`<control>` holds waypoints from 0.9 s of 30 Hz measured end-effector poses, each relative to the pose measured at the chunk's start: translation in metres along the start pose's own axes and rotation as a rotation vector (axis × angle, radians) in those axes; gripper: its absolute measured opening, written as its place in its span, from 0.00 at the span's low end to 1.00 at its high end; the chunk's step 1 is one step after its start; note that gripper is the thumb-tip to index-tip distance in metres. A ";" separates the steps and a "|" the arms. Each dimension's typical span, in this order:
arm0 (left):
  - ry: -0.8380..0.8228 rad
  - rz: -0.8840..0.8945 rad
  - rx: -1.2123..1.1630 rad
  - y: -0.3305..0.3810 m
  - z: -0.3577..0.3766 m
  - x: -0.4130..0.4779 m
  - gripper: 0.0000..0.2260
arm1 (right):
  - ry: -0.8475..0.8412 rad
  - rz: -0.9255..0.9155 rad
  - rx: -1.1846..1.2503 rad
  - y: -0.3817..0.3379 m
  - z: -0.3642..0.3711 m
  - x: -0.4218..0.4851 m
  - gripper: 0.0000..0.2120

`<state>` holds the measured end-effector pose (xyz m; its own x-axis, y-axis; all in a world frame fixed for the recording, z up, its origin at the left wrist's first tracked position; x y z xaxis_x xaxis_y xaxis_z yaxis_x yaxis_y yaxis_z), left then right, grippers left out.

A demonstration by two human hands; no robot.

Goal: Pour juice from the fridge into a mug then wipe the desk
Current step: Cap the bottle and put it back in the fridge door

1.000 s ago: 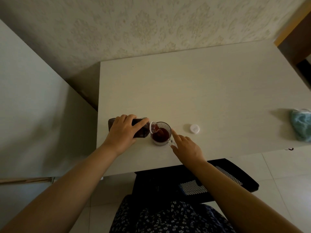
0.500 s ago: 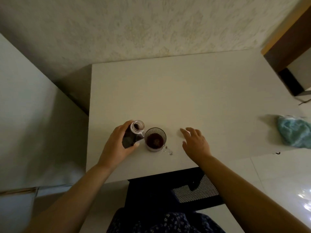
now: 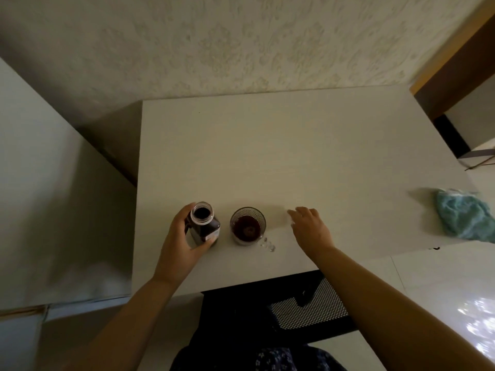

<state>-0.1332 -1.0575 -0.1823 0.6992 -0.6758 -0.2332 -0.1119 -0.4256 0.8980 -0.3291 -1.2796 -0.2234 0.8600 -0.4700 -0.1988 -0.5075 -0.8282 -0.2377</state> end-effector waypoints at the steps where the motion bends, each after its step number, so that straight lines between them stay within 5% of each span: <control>1: -0.002 -0.007 0.002 -0.003 0.000 0.001 0.32 | 0.040 -0.014 0.007 -0.004 -0.006 0.001 0.19; 10: -0.006 0.012 0.017 0.000 -0.007 -0.006 0.32 | 0.290 -0.286 0.104 -0.099 -0.096 0.014 0.19; 17: 0.030 0.053 0.096 -0.008 -0.011 -0.009 0.34 | 0.102 -0.592 0.210 -0.173 -0.113 0.020 0.19; 27: 0.049 0.021 0.101 -0.016 -0.011 -0.005 0.36 | -0.060 -0.712 0.064 -0.200 -0.107 0.036 0.19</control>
<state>-0.1270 -1.0406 -0.1916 0.7290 -0.6565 -0.1938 -0.1960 -0.4715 0.8598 -0.1913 -1.1635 -0.0815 0.9800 0.1975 -0.0263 0.1725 -0.9071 -0.3839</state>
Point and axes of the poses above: each hand's wrist, its own x-axis towards the middle knuckle, its own z-axis out of the palm, y = z × x, the point moved 3 cm from there along x, towards the middle knuckle, and after that the axes turned 14 degrees about -z, right-handed, at the moved point
